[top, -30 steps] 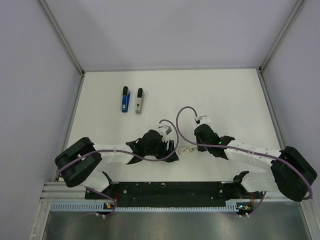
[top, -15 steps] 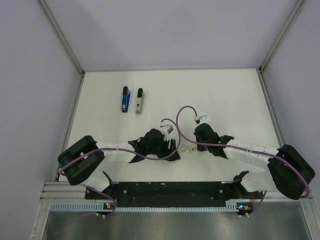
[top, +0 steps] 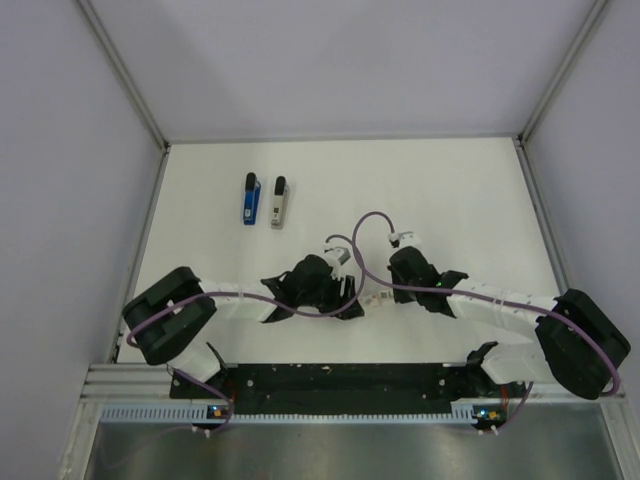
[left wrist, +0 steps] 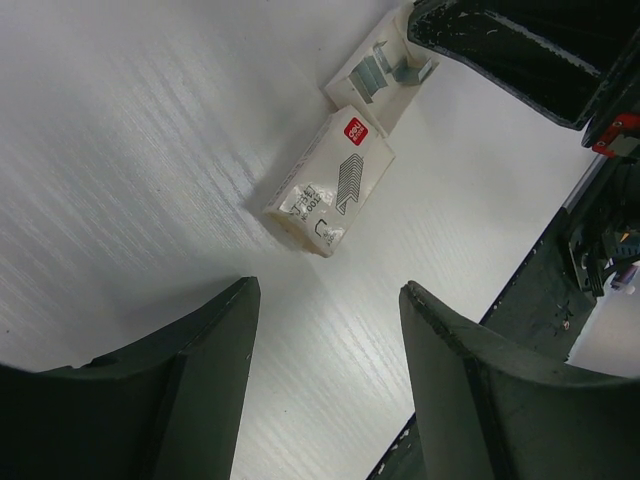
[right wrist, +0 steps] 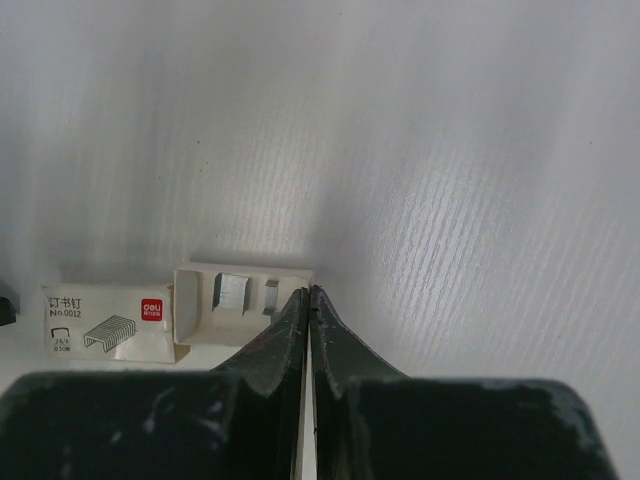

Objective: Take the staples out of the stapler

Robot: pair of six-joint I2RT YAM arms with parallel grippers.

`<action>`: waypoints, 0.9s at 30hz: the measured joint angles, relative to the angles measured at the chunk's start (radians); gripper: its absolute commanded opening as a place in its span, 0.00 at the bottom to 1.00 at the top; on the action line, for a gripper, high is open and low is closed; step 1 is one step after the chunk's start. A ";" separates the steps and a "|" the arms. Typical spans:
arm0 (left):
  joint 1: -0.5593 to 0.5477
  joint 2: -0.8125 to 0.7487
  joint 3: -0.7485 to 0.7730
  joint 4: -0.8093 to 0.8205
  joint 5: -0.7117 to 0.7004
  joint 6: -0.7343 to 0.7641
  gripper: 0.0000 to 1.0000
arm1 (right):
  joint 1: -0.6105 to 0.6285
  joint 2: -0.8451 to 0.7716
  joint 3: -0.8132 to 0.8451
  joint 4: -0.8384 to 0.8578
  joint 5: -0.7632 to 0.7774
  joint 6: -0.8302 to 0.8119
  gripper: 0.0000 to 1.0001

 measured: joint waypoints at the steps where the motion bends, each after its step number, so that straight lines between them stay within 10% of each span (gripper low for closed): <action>1: 0.000 0.002 0.002 0.000 0.000 0.000 0.64 | 0.000 0.000 -0.001 0.000 0.000 0.000 0.00; 27: 0.000 0.031 0.043 0.001 0.000 0.000 0.64 | 0.082 -0.031 0.006 -0.089 0.101 0.011 0.00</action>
